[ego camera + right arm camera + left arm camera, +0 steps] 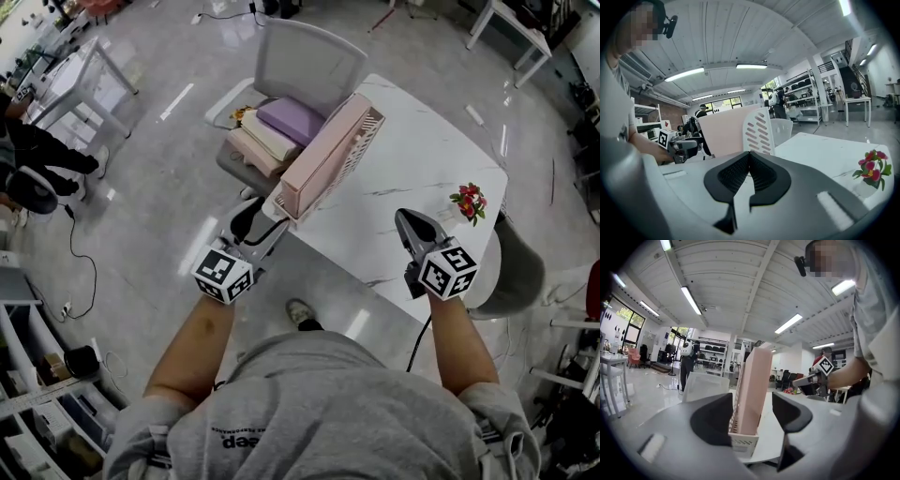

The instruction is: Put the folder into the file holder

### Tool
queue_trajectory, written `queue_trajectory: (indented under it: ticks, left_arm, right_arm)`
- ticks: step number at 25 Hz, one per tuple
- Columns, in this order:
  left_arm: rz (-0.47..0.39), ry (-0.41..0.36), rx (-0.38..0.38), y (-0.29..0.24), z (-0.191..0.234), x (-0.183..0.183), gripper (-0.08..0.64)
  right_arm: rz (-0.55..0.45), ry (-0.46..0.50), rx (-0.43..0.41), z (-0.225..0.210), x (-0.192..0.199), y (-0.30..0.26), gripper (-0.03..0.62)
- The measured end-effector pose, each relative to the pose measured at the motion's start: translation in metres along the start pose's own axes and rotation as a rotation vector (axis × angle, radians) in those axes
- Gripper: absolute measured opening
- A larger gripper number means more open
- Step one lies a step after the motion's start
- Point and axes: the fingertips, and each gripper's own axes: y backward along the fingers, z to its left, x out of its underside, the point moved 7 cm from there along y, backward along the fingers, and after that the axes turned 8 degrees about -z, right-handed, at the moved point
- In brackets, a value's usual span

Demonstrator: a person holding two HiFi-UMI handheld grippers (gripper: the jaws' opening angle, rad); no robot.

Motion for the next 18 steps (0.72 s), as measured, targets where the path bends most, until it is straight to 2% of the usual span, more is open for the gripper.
queue_trajectory:
  ticks: [8, 14, 18]
  left_arm:
    - [-0.068, 0.013, -0.056, 0.08, 0.01, -0.022, 0.187]
    - [-0.118, 0.024, -0.152, 0.16, 0.026, -0.04, 0.073]
    - [-0.137, 0.033, -0.25, 0.225, 0.033, -0.053, 0.058]
  right_arm:
    - [-0.001, 0.029, -0.06, 0.061, -0.001, -0.021, 0.005]
    - [0.008, 0.056, -0.161, 0.137, -0.002, -0.046, 0.005]
    - [0.013, 0.081, -0.265, 0.192, -0.007, -0.074, 0.005]
